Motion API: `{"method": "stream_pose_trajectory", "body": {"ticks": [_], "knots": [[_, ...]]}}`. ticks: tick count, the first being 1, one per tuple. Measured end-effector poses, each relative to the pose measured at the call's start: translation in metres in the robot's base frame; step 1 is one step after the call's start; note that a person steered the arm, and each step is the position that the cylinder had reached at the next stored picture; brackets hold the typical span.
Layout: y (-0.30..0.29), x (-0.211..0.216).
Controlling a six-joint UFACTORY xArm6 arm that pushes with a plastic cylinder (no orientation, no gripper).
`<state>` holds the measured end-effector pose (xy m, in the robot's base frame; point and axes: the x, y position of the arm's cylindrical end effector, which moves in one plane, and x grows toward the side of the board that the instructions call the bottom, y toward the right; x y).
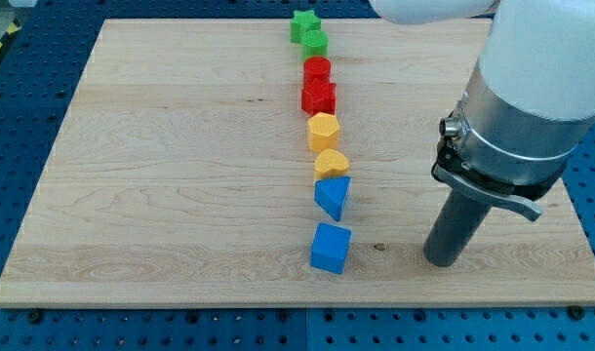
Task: Push the green star towards center
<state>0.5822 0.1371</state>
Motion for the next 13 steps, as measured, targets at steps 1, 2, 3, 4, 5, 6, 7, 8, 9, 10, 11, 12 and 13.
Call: {"method": "stream_pose_trajectory", "body": {"ticks": [1,2,3,4,5,6,7,8,9,10,11,12,13], "knots": [[0.0,0.0],[0.001,-0.01],[0.005,-0.082],[0.01,-0.171],[0.011,-0.265],[0.011,-0.294],[-0.023,-0.32],[-0.041,-0.347],[-0.041,-0.357],[-0.078,-0.382],[-0.094,-0.384],[-0.122,-0.379],[-0.165,-0.366]]}}
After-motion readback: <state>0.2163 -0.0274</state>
